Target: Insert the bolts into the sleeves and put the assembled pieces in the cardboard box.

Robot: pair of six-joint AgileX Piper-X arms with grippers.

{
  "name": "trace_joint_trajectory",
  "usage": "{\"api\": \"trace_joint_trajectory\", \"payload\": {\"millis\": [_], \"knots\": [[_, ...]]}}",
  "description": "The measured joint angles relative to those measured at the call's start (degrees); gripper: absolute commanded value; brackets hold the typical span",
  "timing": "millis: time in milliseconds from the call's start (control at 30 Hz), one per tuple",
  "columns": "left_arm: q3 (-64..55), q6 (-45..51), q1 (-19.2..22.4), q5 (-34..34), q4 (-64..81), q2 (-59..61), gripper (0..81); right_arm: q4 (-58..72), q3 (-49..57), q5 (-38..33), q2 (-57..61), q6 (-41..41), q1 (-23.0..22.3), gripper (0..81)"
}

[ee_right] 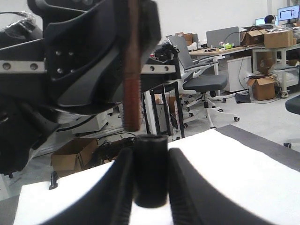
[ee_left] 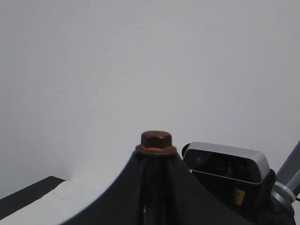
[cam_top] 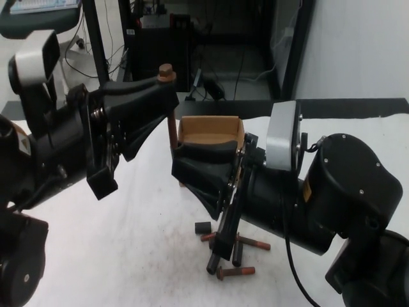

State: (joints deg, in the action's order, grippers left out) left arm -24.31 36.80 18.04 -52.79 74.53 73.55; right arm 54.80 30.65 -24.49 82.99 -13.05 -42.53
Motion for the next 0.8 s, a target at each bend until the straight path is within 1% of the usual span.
{"api": "trace_joint_trajectory", "payload": {"millis": [233,367,533,800], "knots": [[0.02,-0.43,0.00,0.10,0.00,0.00,0.3,0.00,0.00,-3.86,-0.28,-1.16,1.62,0.8],[0.02,-1.31,0.00,2.12,0.00,0.00,0.3,-0.82,0.00,-5.32,-0.28,-1.26,1.65,0.8],[0.02,-1.66,0.00,2.62,0.00,0.00,0.3,-5.23,0.00,-5.45,-0.28,-0.53,1.41,0.8],[0.02,-1.64,0.00,2.85,0.00,0.00,0.3,-5.15,0.13,-5.45,-0.28,-0.35,1.46,0.8]]}}
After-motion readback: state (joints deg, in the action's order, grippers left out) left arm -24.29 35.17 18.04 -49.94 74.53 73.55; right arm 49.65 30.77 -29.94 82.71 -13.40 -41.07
